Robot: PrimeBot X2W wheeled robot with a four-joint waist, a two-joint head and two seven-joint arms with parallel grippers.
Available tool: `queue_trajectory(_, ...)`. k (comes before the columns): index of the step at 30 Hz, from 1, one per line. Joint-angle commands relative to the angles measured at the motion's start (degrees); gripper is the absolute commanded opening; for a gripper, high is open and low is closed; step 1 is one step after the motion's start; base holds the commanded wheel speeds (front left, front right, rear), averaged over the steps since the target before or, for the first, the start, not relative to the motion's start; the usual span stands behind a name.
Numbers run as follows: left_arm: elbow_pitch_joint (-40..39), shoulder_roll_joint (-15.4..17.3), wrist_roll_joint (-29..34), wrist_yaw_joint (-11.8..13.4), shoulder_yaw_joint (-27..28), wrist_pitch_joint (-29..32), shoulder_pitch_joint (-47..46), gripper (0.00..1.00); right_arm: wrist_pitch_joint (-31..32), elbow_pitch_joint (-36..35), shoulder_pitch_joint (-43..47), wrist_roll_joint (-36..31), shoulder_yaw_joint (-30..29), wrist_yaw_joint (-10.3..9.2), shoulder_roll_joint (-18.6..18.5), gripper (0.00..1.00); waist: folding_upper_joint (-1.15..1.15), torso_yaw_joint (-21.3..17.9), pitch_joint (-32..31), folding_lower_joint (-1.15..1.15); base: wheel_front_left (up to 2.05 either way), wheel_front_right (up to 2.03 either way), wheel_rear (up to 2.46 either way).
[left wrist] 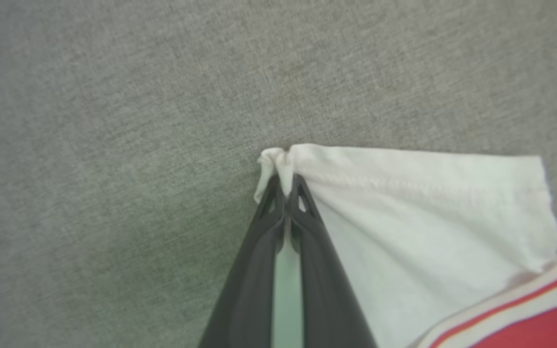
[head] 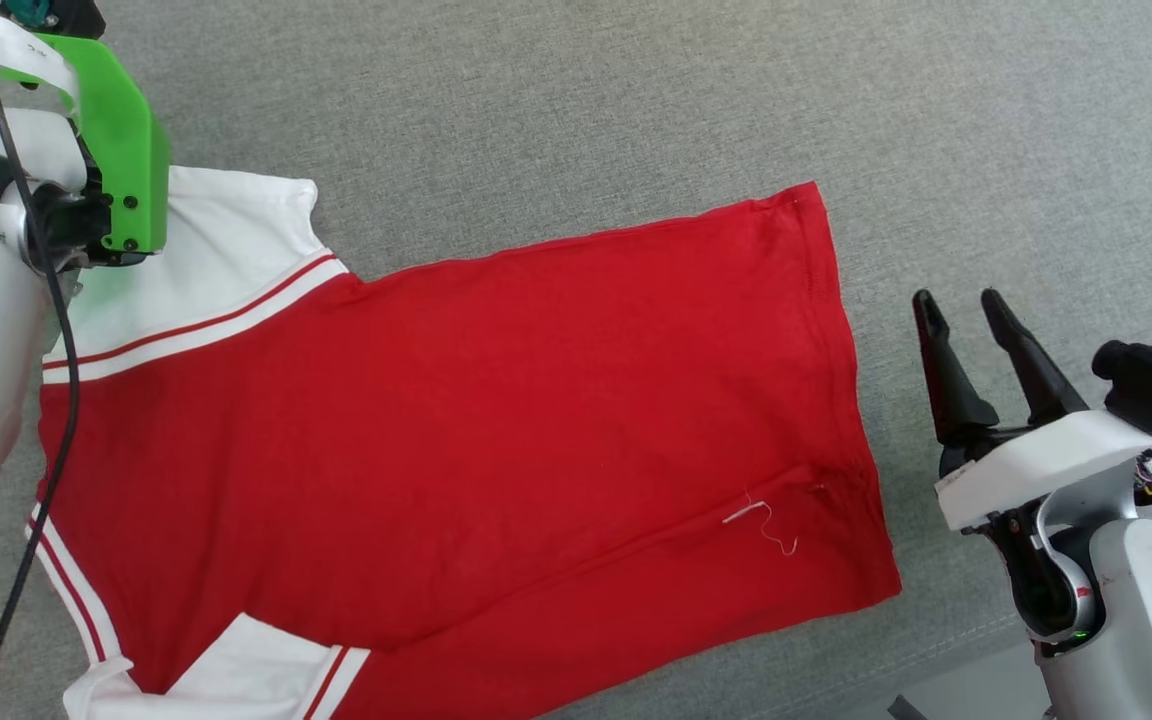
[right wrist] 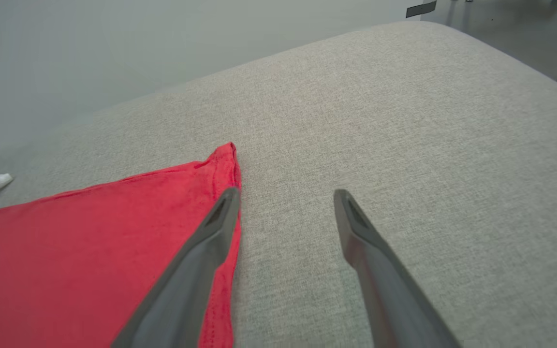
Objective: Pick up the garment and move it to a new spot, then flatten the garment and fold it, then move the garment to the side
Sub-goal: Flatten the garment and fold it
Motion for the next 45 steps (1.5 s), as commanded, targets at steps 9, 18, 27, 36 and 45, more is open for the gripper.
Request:
queue_trajectory(9, -0.65, -4.11, -0.56, -0.07, -0.79, -6.82, 2.06, 0.00, 12.98, 5.67, -6.22, 4.91, 3.28, 0.02, -6.19, 1.00, 0.00, 4.76, -4.64, 0.00, 0.00, 0.00, 0.00)
queue_trajectory(18, -5.35, -7.36, -1.71, -0.09, -2.71, -10.36, 2.32, 0.00, 27.89, 14.66, -17.04, 7.49, 7.18, 0.02, -9.63, 1.00, 0.00, 11.34, -6.58, 0.00, 0.00, 0.00, 0.00)
queue_trajectory(27, -9.62, -8.75, -3.00, -0.09, -3.91, -12.27, 1.65, 0.00, 35.66, 27.86, -26.19, 7.92, 10.74, 0.02, -10.63, 1.00, 0.00, 15.78, -4.59, 0.00, 0.00, 0.00, 0.00)
queue_trajectory(36, -11.42, -7.97, -4.13, -0.09, -5.20, -13.74, 2.39, 0.00, 42.82, 37.95, -26.47, 10.42, 17.12, 0.02, -8.58, 0.16, 0.00, 16.29, -4.25, 0.00, 0.00, 0.00, 0.00)
queue_trajectory(45, -10.36, -6.98, -5.64, -0.09, -3.97, -18.36, 5.15, 0.00, 36.54, 34.54, -28.26, 14.97, 18.99, 0.02, -11.63, 0.00, 0.00, 16.42, -7.95, 0.00, 0.00, 0.00, 0.00)
